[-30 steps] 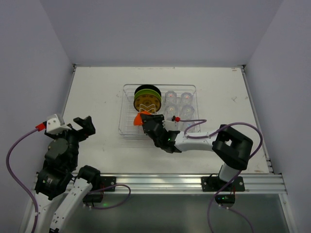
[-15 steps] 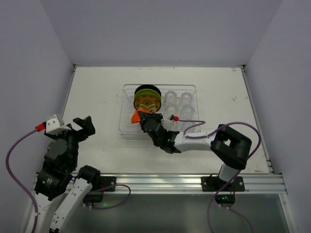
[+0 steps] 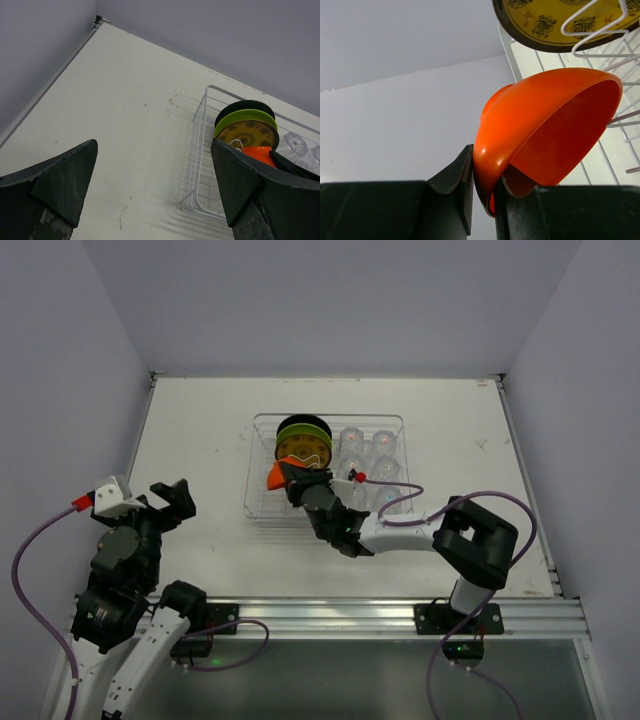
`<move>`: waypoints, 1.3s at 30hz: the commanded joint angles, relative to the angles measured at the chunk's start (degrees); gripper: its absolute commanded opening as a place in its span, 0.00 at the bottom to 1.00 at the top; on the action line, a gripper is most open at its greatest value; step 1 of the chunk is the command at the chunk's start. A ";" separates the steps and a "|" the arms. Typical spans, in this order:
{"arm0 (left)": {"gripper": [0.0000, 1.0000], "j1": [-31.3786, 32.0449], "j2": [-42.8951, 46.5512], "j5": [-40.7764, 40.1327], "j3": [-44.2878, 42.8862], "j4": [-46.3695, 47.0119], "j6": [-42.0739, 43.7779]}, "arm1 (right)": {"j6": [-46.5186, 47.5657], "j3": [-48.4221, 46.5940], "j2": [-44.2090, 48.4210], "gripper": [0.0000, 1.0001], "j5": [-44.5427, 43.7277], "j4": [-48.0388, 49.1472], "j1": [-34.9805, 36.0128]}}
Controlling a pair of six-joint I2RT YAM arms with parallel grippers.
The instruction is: Unload the mixed dishes from the dish rack
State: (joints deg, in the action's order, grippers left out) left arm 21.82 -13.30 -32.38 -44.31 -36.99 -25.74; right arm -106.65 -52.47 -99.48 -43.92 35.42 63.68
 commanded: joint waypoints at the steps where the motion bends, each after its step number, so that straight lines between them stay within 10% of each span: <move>1: 1.00 -0.03 0.47 -0.67 0.11 2.19 0.95 | 6.97 1.31 -0.01 0.00 -2.75 8.49 0.13; 26: 1.00 -0.03 0.91 -1.72 -0.07 1.66 0.34 | 31.66 4.92 6.13 0.00 9.99 24.09 0.13; 39: 1.00 -0.03 0.47 -2.34 -0.25 1.31 -0.02 | 54.43 -0.17 27.66 0.00 25.72 -16.54 -13.56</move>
State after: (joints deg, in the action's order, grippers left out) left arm 21.82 -12.86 -33.36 -44.31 -37.06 -25.82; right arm -61.14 -48.69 -76.82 -22.79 33.54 54.78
